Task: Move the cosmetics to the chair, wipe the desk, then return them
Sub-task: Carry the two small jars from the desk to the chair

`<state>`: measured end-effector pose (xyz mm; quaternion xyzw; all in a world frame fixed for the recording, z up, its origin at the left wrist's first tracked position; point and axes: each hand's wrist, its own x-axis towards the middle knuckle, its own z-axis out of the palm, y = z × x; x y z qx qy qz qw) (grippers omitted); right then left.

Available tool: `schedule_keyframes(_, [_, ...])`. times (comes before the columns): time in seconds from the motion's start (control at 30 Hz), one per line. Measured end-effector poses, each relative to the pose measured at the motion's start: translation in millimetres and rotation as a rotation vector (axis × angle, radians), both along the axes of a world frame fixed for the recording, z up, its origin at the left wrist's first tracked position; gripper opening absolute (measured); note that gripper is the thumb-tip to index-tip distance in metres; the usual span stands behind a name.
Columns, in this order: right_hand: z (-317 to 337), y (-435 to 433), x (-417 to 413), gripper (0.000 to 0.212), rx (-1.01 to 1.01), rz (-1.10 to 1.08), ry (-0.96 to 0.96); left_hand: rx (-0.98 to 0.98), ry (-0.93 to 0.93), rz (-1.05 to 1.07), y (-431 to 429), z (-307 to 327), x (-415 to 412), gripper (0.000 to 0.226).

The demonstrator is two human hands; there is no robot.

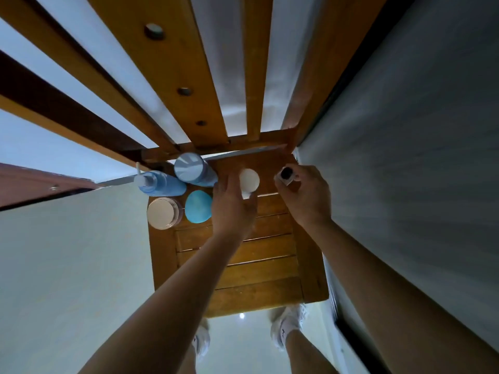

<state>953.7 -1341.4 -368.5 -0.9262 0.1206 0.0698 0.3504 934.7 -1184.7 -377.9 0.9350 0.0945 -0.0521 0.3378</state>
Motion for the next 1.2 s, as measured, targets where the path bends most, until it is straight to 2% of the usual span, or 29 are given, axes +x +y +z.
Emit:
schedule_keyframes(0.13, [-25.4,8.4,17.1,0.032,0.017,0.015,-0.023,0.084,-0.101,-0.091,-2.3,-25.8,18.1,0.063])
schedule_keyframes(0.23, [-38.5,9.8,24.5,0.037,-0.012,0.056,-0.025,0.095,-0.088,-0.054,-6.6,-39.5,25.5,0.063])
schedule_keyframes(0.33, [-45.7,7.6,24.4,0.047,-0.08,0.129,0.055,0.092,-0.042,-0.023,-9.9,-46.7,27.3,0.067])
schedule_keyframes(0.47, [-30.1,-0.9,4.5,0.058,-0.08,0.104,0.095,0.066,0.024,-0.022,-14.2,-30.8,4.9,0.082])
schedule_keyframes(0.53, [-7.8,-5.4,-16.9,0.056,-0.072,0.053,0.078,0.062,0.02,-0.082,-13.8,-5.3,-20.2,0.078])
schedule_keyframes(0.67, [67.6,-5.4,-52.5,0.065,-0.115,0.048,0.053,0.092,-0.111,-0.217,9.2,74.6,-52.4,0.064])
schedule_keyframes(0.77, [154.5,12.0,-49.3,0.065,-0.07,0.105,-0.095,0.116,-0.248,-0.222,40.8,171.0,-48.9,0.056])
schedule_keyframes(0.93, [330.8,72.2,-10.4,0.054,0.058,0.272,-0.512,0.173,-0.578,-0.077,118.4,369.4,-49.1,0.049])
schedule_keyframes(1.03, [428.1,127.9,8.8,0.057,0.09,0.45,-0.693,0.354,-0.719,0.108,175.4,467.5,-72.3,0.05])
schedule_keyframes(1.1, [478.9,166.3,7.9,0.059,0.052,0.579,-0.756,0.493,-0.687,0.233,210.0,517.8,-97.1,0.055])
schedule_keyframes(1.2, [527.0,224.7,-9.6,0.06,-0.003,0.703,-0.836,0.585,-0.543,0.424,260.1,563.1,-145.2,0.062])
